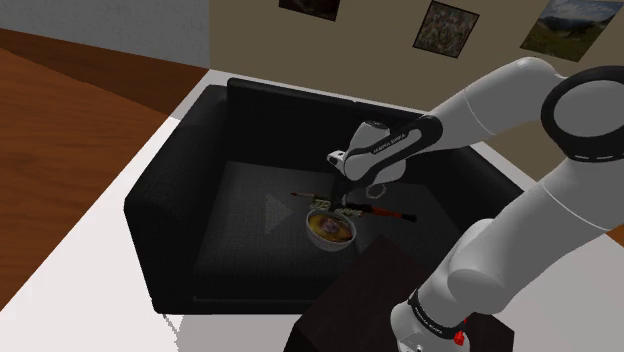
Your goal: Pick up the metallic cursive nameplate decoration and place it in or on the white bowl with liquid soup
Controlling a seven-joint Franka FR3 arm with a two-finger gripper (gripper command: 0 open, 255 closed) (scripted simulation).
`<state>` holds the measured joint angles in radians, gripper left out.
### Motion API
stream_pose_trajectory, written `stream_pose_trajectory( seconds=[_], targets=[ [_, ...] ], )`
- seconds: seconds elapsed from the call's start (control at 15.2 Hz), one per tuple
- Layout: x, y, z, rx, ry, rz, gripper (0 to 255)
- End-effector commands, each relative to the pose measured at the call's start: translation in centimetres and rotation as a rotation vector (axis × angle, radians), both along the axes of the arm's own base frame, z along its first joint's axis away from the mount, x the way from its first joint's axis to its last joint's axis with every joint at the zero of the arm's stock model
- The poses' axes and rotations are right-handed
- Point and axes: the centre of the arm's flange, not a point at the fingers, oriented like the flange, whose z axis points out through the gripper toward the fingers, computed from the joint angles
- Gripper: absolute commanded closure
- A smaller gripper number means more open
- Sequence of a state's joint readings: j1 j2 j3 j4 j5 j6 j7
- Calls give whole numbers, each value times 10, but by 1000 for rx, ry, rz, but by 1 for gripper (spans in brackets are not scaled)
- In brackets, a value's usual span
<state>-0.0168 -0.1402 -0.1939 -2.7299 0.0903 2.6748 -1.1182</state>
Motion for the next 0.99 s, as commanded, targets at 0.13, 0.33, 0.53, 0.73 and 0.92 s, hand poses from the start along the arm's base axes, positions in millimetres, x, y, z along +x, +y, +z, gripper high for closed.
stream_pose_trajectory(
  seconds=[0.13, 0.33, 0.53, 0.73, 0.92],
  targets=[
    [-1, -1, -21, 0, -1, 0, 255],
    [-1, -1, -37, 0, -1, 0, 255],
    [-1, -1, -53, 0, -1, 0, 255],
    [-1, -1, -59, 0, -1, 0, 255],
    [-1, -1, -59, 0, -1, 0, 255]
  ],
)
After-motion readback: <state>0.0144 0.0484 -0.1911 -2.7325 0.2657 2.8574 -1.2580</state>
